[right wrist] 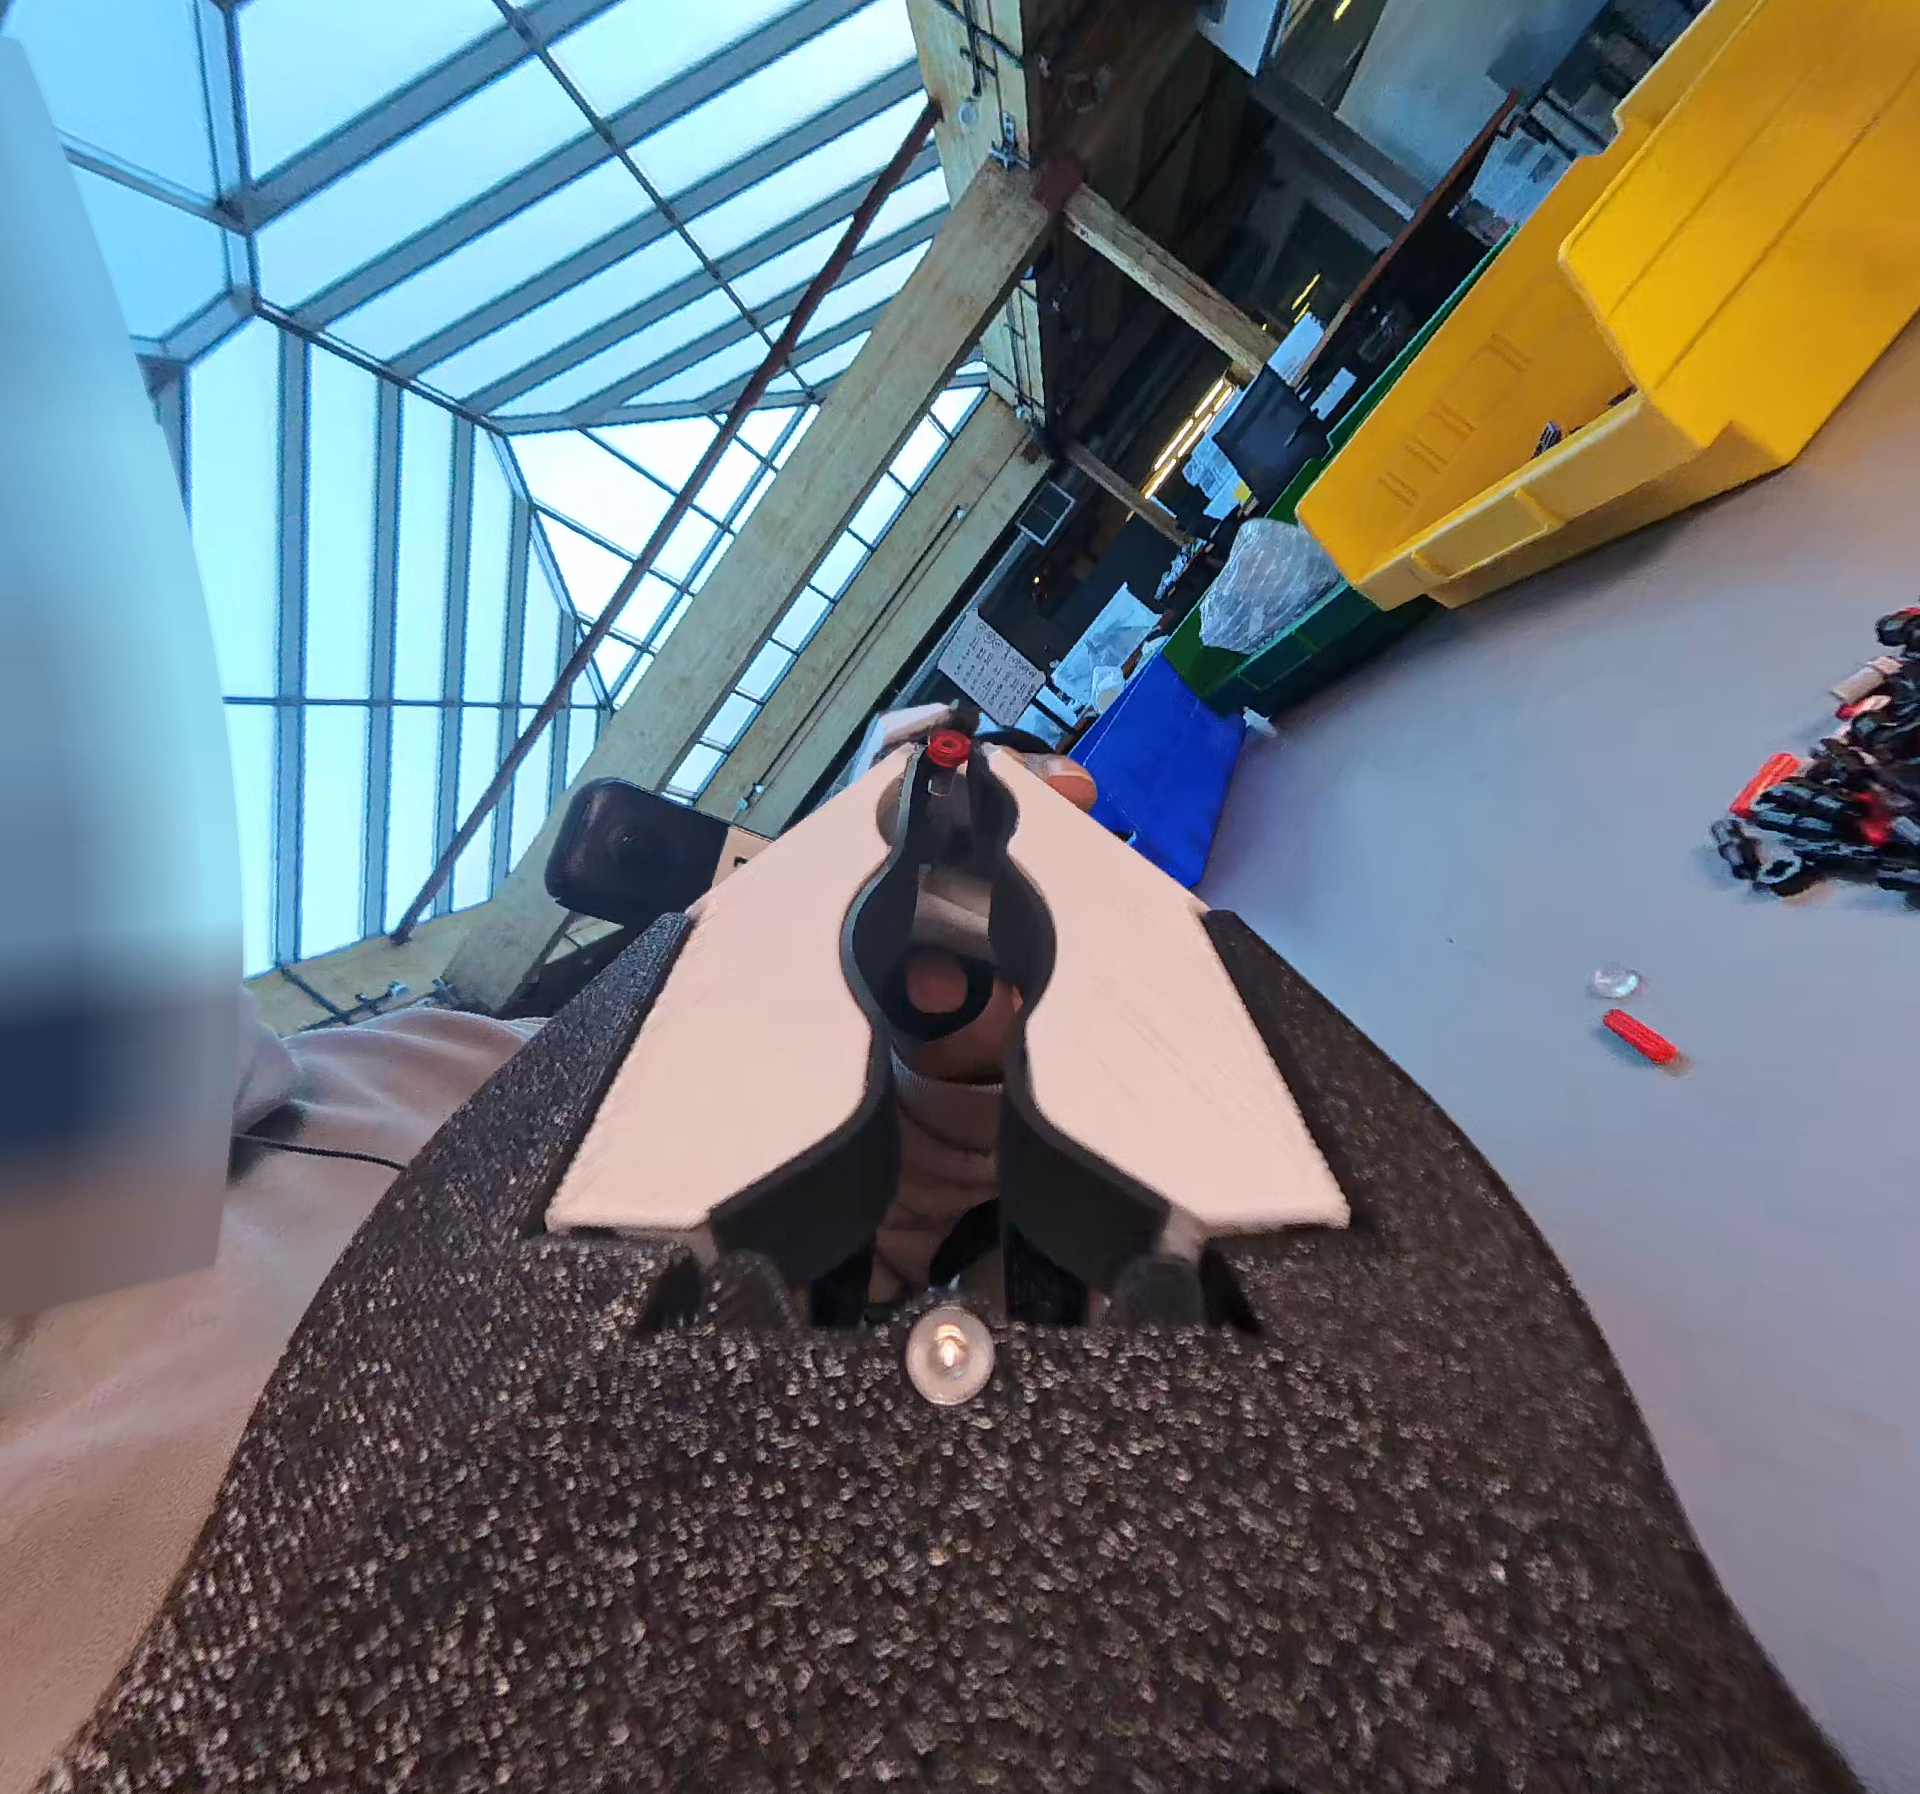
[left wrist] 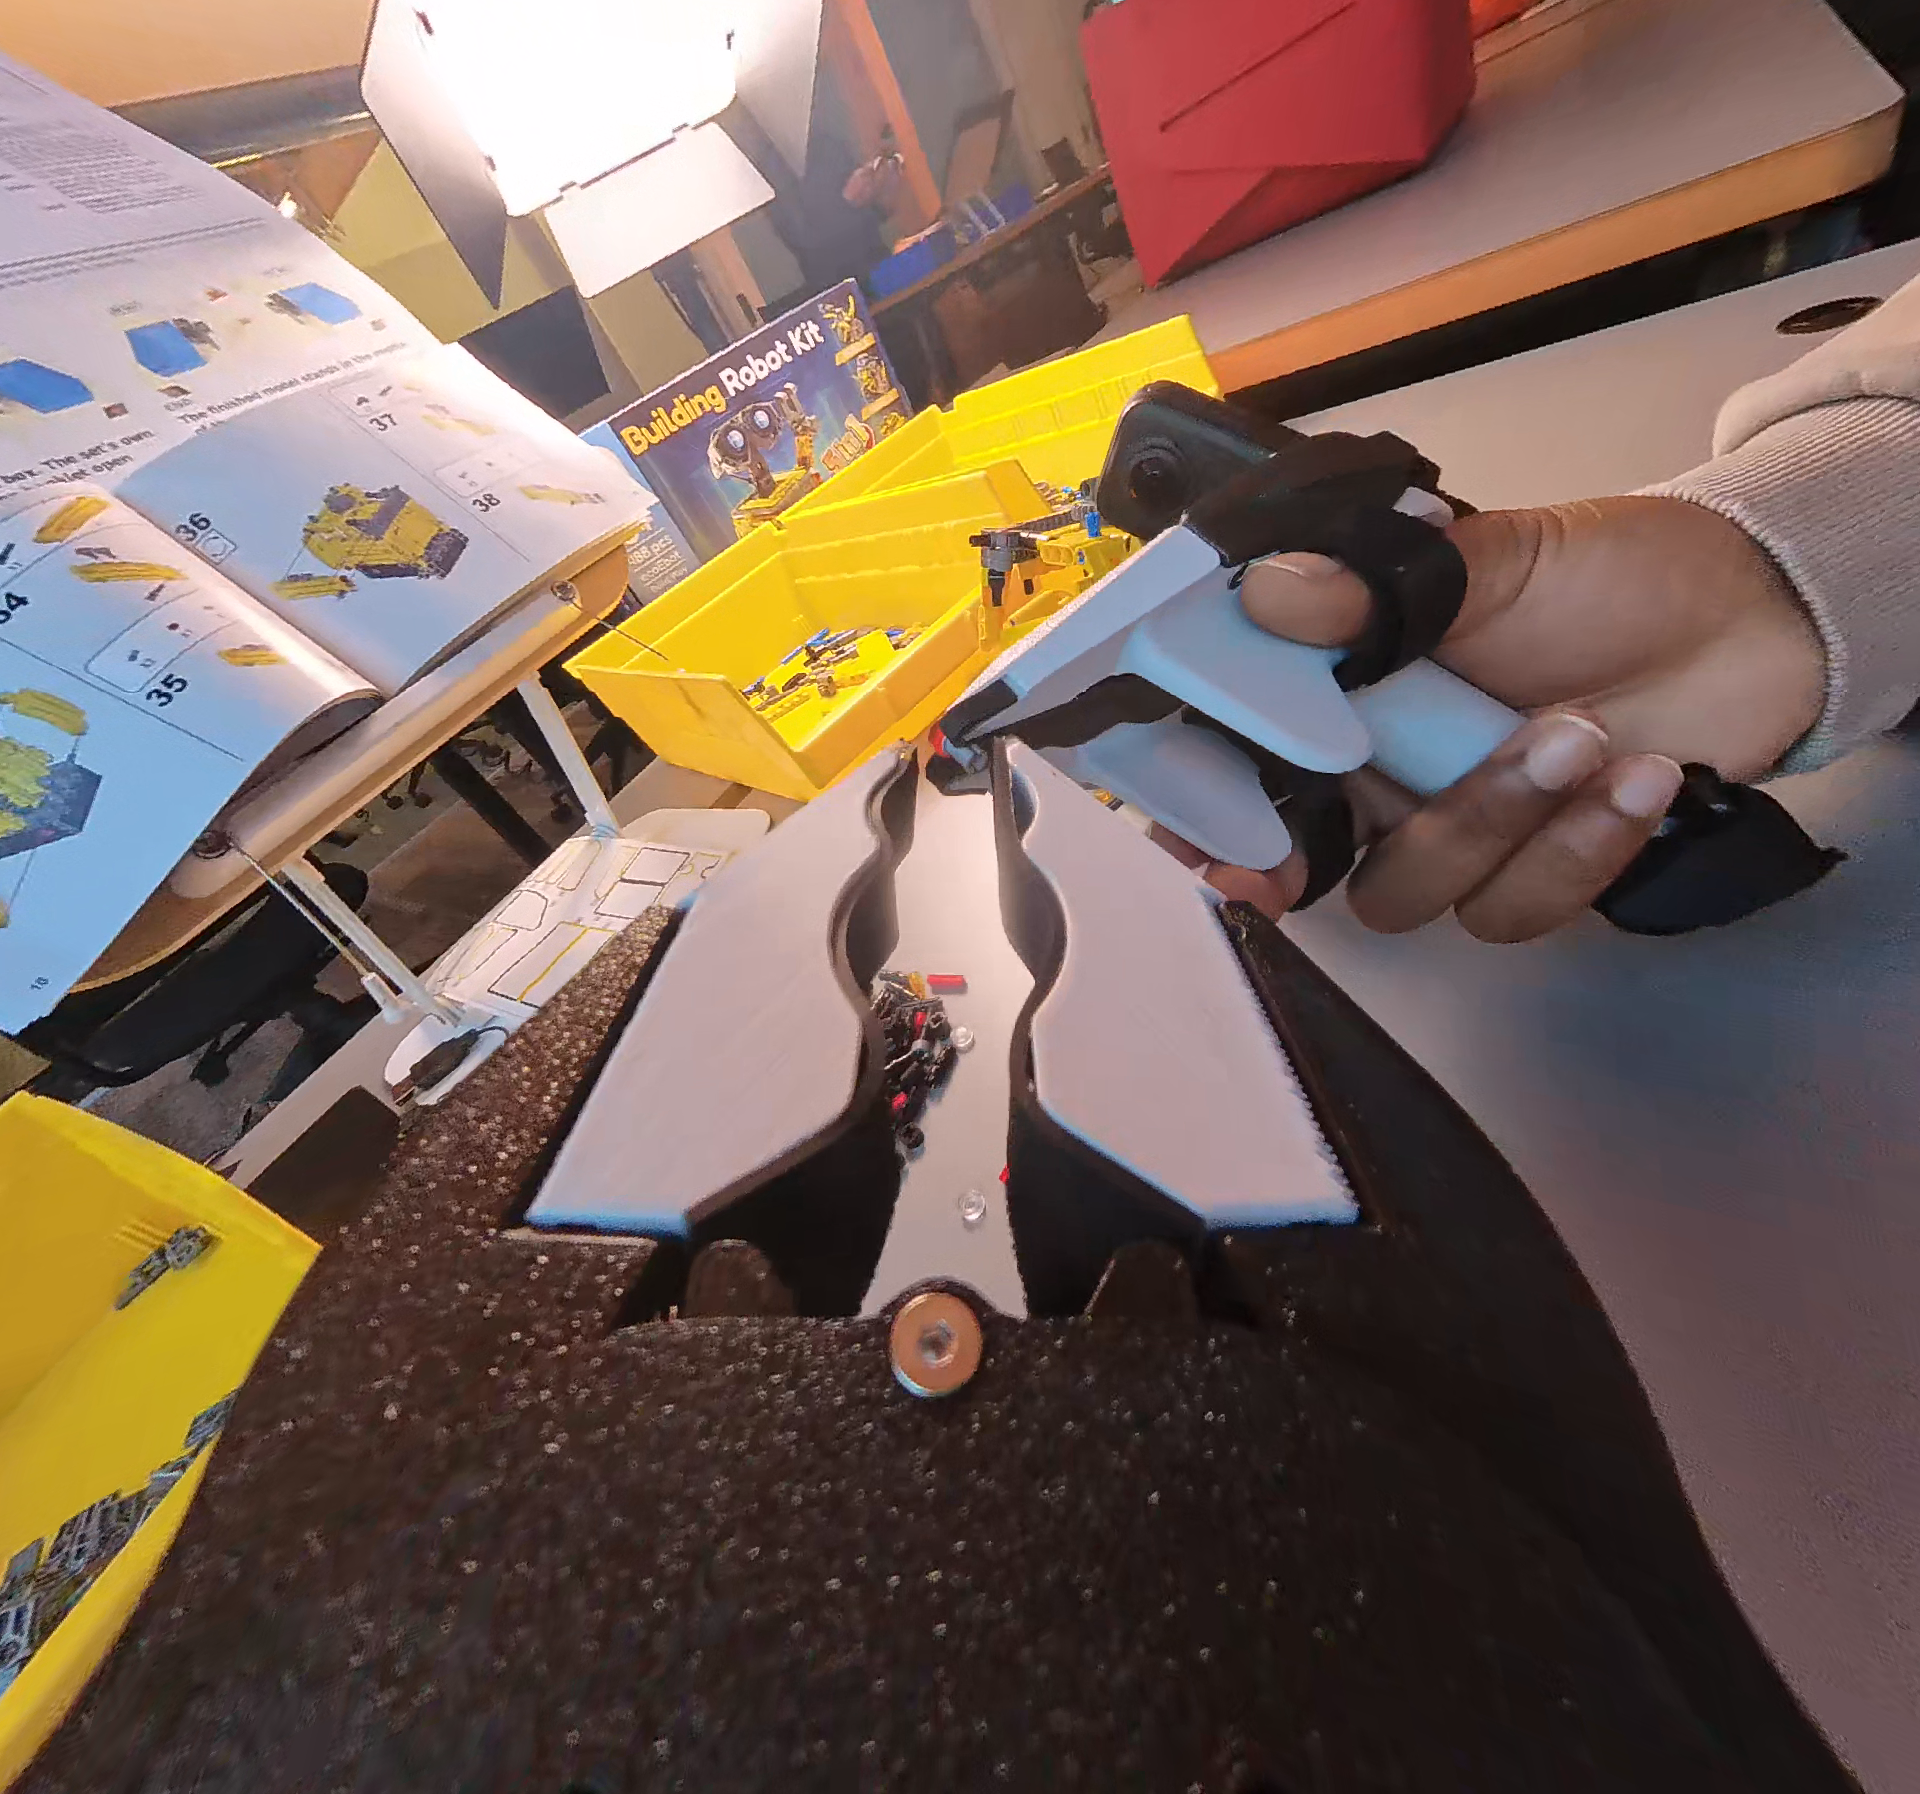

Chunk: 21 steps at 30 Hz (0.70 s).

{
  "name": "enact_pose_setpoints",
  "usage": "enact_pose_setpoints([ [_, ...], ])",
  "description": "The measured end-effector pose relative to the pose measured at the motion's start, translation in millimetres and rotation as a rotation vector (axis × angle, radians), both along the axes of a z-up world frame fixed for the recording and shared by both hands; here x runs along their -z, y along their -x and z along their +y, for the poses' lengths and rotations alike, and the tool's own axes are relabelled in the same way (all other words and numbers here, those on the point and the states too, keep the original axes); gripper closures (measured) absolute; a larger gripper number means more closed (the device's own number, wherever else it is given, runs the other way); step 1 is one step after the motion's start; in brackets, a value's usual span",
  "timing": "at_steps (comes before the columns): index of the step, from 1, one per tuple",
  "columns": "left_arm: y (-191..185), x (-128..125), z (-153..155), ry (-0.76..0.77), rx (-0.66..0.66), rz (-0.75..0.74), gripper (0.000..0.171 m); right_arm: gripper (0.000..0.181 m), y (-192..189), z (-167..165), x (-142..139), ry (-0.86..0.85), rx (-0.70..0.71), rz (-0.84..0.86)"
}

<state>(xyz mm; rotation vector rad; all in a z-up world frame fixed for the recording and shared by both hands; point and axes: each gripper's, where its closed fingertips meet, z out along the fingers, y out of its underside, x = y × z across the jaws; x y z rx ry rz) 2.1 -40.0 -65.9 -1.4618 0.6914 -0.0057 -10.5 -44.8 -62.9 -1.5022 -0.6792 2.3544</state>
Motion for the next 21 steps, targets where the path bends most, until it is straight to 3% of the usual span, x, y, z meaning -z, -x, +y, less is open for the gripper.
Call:
enact_pose_setpoints([
  [6,0,3,-2,0.013,0.006,0.038,0.168,0.175,0,0,3,0.015,-0.009,-0.007],
  [11,-2,6,-8,0.033,0.057,0.077,0.168,0.175,-3,-5,6,-0.082,-0.074,-0.041],
  [15,-12,4,-19,0.045,0.161,0.075,0.168,0.174,-14,-16,4,-0.350,-0.152,-0.045],
  [21,-27,16,-30,0.152,0.278,0.076,0.169,0.170,-30,-28,16,-0.954,-0.152,-0.076],
])
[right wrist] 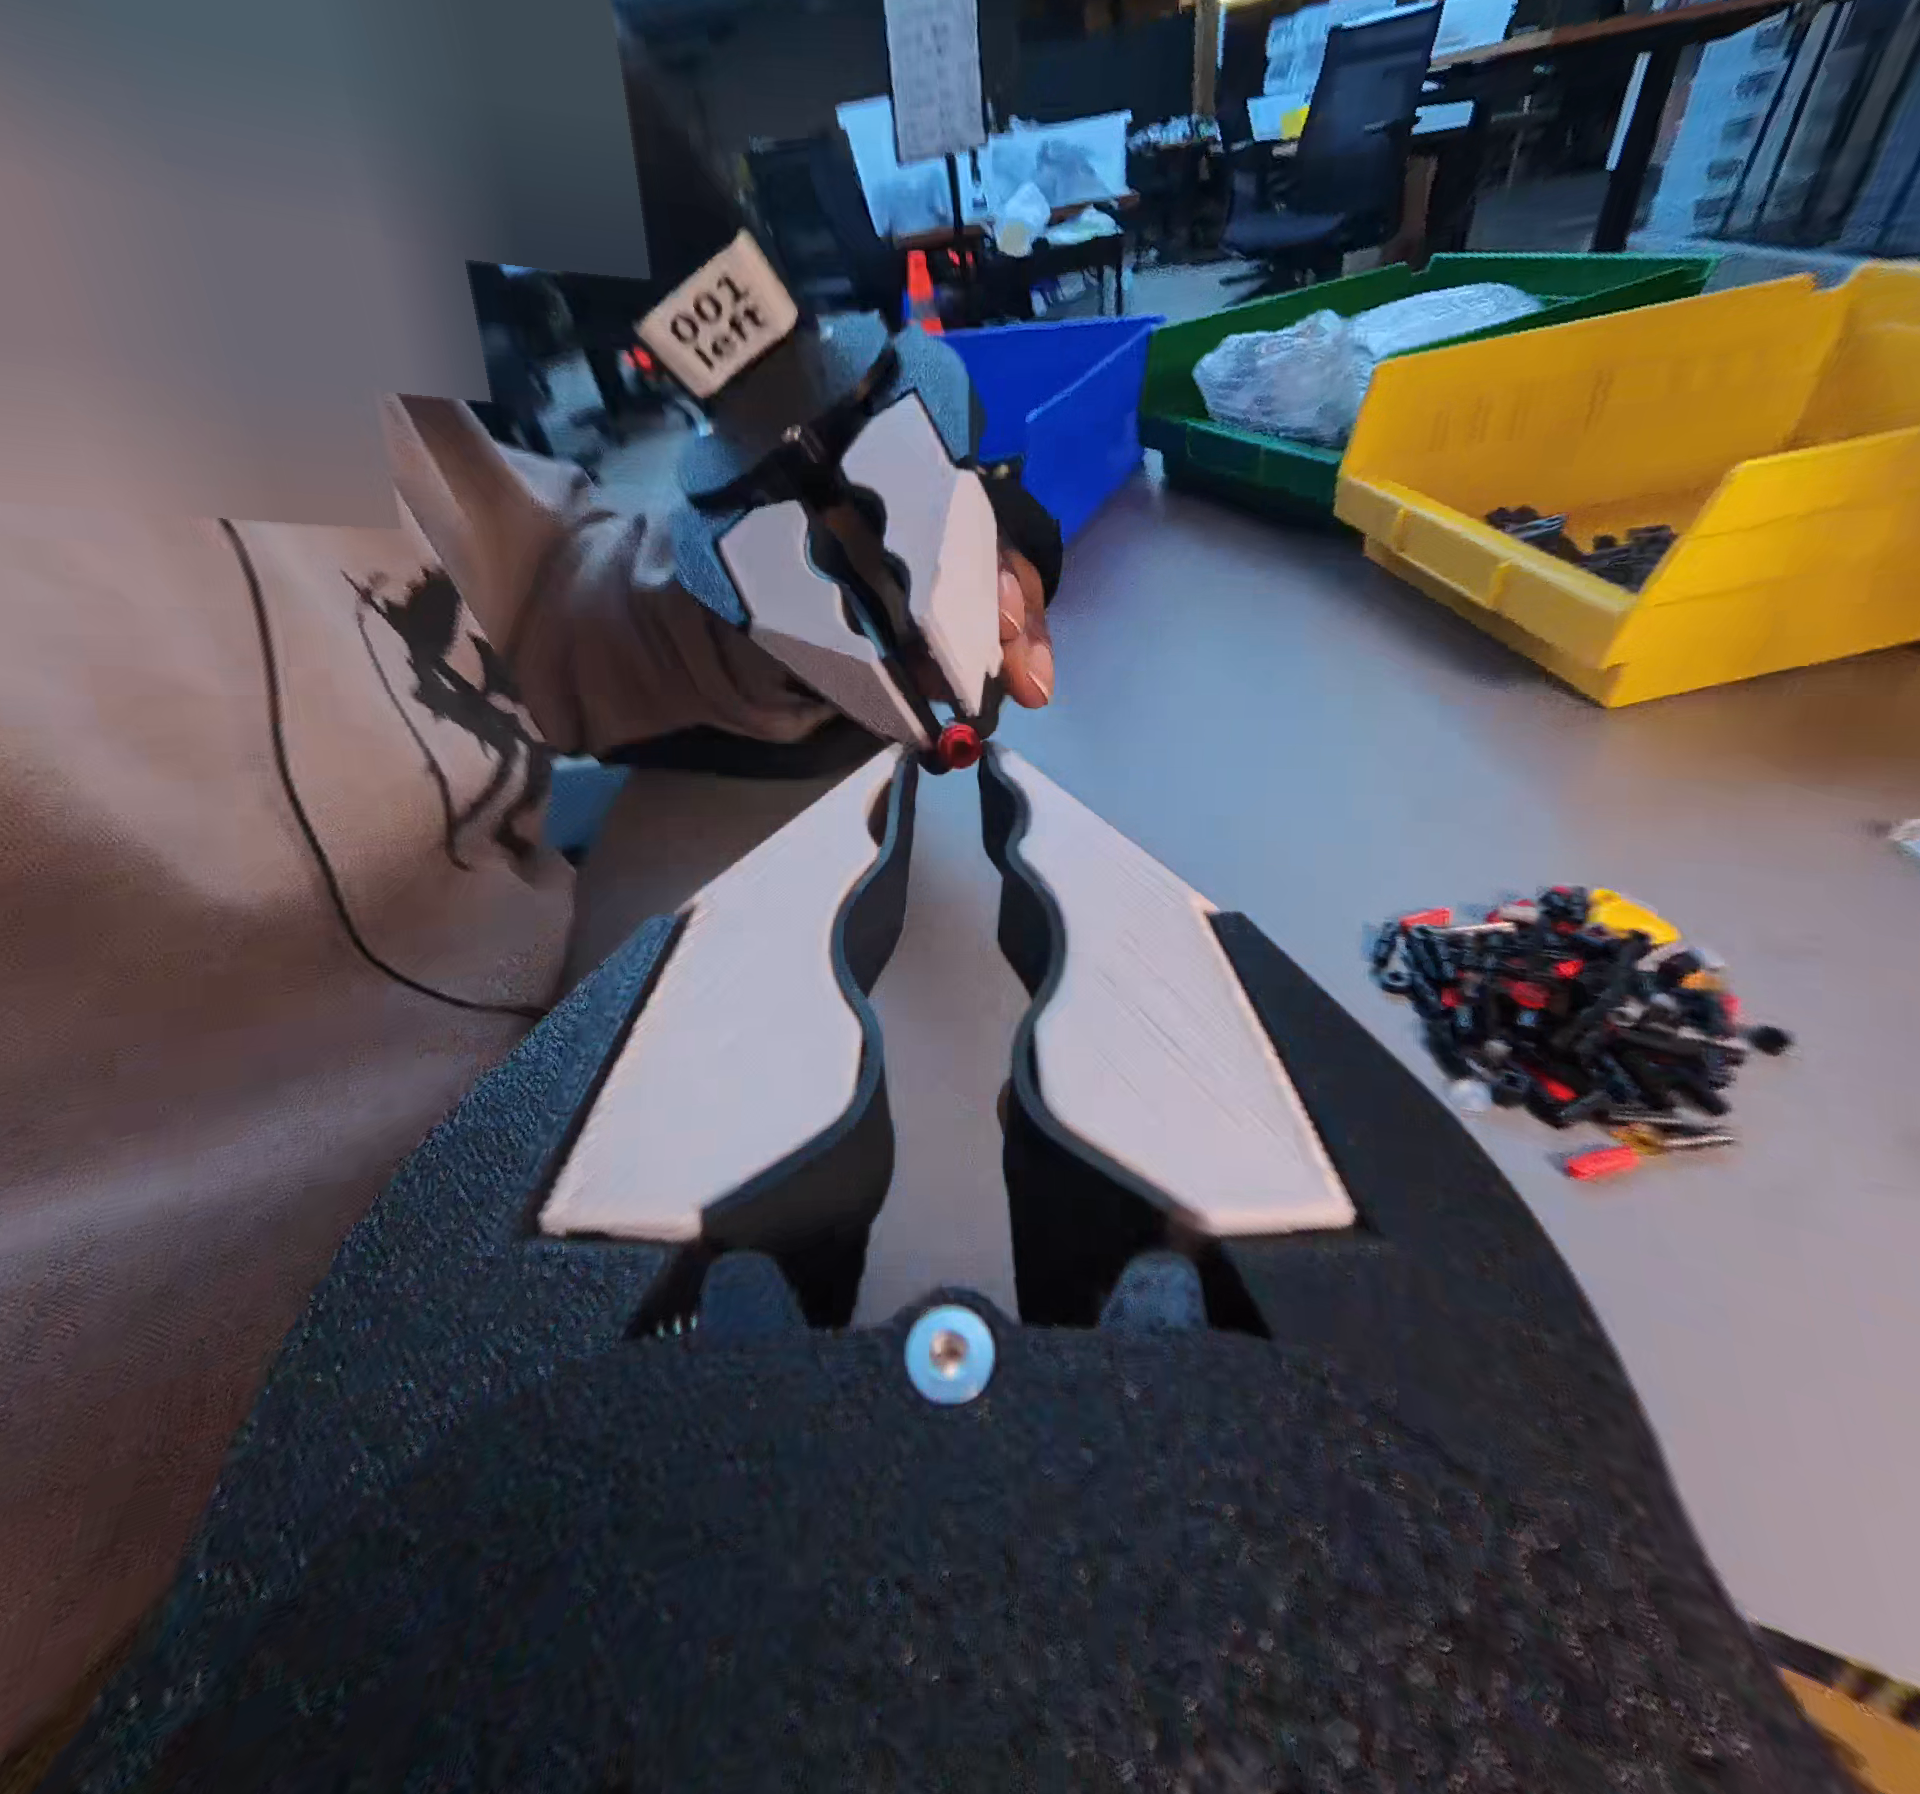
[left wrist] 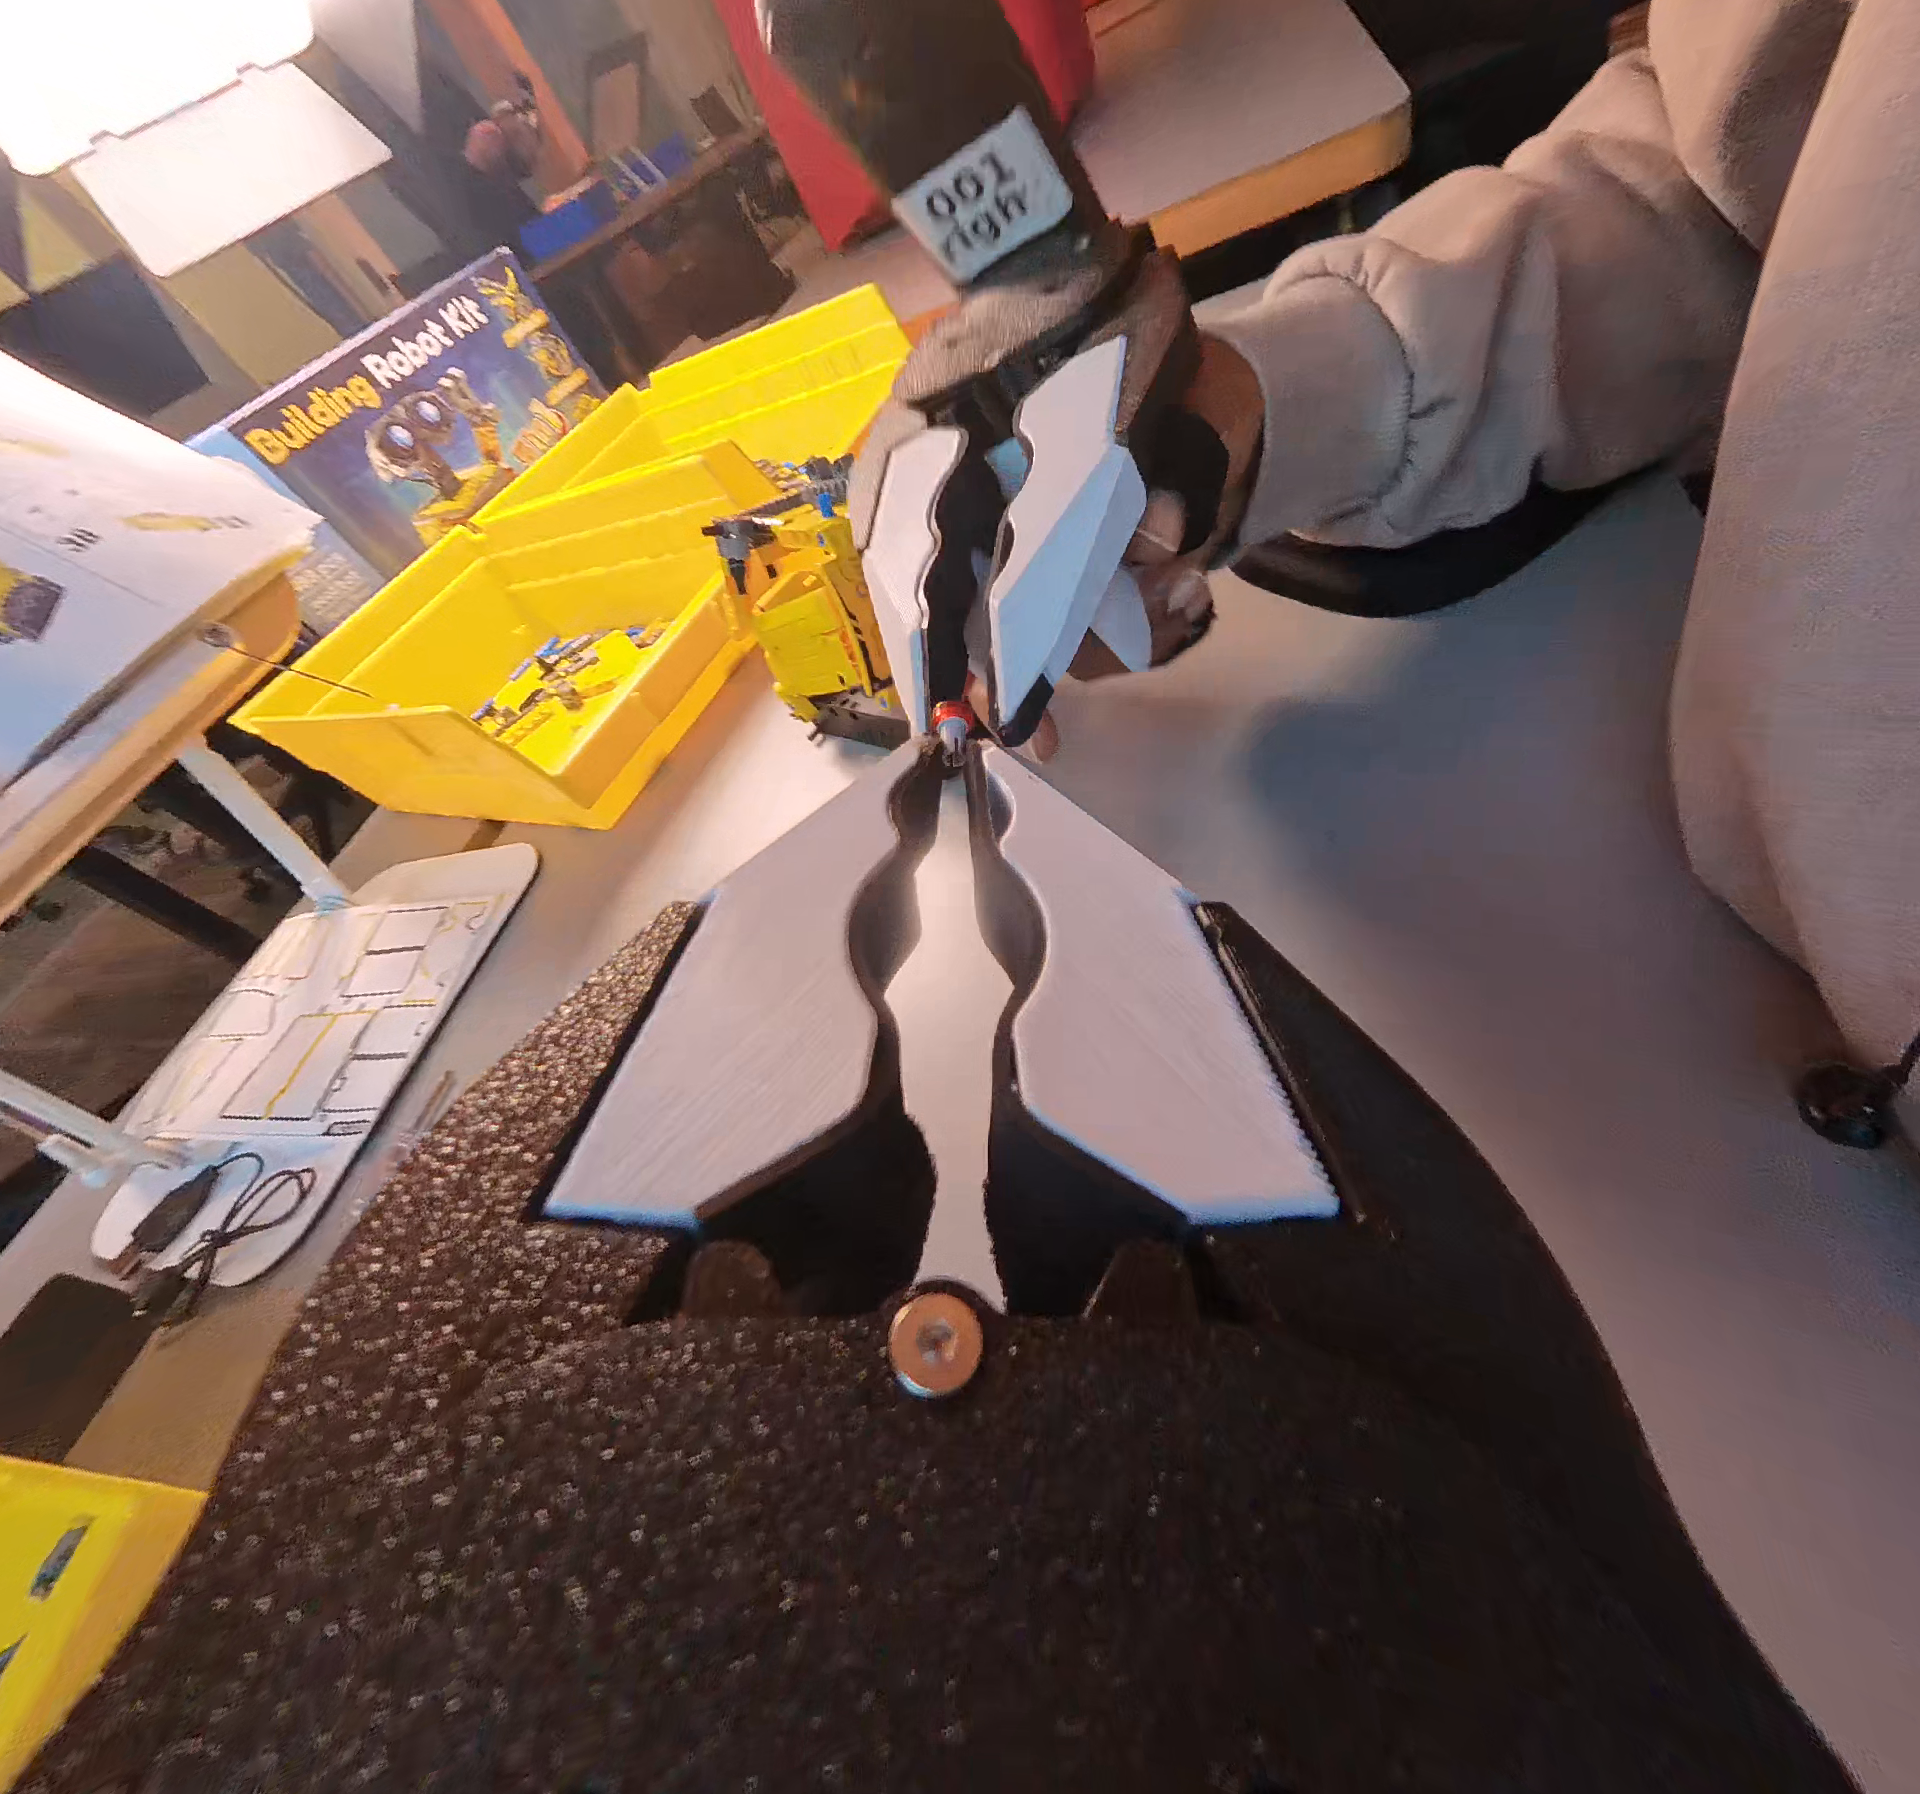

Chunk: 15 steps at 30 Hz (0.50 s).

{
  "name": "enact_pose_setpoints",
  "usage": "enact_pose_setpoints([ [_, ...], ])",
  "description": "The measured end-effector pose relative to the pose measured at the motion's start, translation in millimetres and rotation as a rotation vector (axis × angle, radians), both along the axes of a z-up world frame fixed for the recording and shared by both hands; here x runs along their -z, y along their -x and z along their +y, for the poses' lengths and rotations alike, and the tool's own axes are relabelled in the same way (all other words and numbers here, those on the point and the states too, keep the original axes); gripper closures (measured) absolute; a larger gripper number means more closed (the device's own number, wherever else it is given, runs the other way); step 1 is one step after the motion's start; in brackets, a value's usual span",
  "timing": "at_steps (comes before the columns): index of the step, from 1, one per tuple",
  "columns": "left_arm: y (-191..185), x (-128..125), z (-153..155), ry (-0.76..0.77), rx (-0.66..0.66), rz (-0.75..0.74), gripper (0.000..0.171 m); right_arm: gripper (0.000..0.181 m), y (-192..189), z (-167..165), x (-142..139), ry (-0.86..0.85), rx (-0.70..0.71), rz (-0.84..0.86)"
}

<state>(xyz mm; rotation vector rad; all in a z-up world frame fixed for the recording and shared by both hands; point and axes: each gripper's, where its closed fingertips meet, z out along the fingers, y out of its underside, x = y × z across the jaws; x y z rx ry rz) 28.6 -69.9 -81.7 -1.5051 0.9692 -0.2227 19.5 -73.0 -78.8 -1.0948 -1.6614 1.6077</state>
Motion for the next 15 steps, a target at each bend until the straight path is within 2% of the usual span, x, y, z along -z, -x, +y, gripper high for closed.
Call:
enact_pose_setpoints([
  [4,-2,29,2,0.089,0.003,0.122,0.169,0.173,-3,5,21,-0.400,0.063,-0.008],
  [8,-2,59,5,0.211,-0.002,0.185,0.169,0.176,-2,9,50,-0.675,0.080,-0.081],
  [15,5,77,9,0.305,-0.034,0.211,0.169,0.164,-1,16,80,-0.850,0.086,-0.185],
])
